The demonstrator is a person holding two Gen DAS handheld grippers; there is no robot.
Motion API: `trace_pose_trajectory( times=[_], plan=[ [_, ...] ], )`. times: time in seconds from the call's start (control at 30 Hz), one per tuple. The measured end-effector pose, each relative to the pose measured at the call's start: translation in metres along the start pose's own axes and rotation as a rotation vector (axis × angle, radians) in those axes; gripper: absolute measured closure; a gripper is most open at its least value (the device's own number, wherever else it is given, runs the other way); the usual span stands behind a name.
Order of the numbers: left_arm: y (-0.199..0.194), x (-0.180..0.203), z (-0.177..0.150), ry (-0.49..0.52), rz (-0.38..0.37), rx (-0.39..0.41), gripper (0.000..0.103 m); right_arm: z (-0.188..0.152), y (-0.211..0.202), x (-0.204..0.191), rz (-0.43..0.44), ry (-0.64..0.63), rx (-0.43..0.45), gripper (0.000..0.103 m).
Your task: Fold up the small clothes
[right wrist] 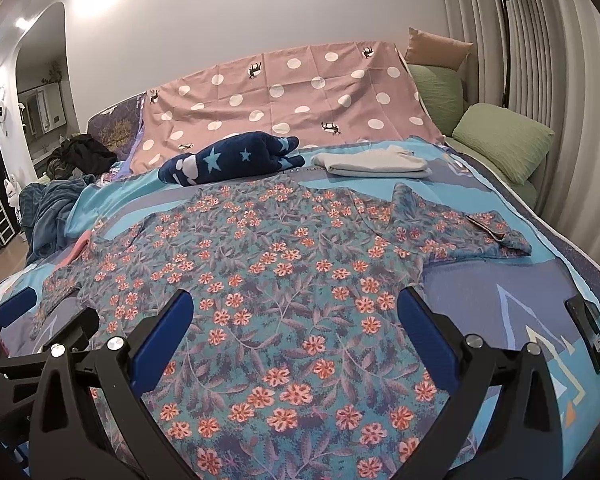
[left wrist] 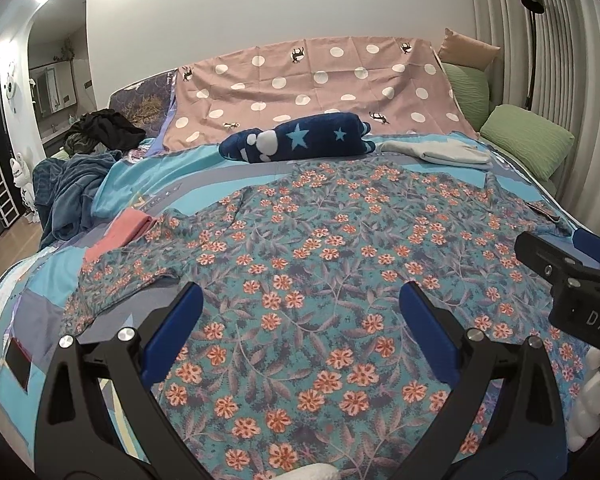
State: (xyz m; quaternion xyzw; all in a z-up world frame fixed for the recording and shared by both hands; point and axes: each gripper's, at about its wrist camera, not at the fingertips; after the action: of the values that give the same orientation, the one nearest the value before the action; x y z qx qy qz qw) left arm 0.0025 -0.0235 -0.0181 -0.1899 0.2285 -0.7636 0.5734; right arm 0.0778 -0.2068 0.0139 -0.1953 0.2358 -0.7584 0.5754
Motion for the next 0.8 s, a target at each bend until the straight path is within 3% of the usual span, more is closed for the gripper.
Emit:
trace_pose_trajectory(
  times=[0.8],
  plan=[
    [0.006, -0.008, -0.005, -0.026, -0.026, -0.013, 0.003, 0.0, 0.004, -0.015, -0.001, -0.05, -0.03, 0.001]
  ],
)
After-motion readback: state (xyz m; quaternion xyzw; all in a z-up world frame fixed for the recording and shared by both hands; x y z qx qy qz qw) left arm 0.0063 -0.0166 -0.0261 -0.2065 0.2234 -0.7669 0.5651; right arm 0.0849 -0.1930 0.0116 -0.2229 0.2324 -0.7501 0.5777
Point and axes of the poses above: each gripper's, at about its wrist camera, not at the fingertips, and y roughly the way its jaws point, x to its right, z to its top, and after that the axes turned 11 degrees about -z, right-handed
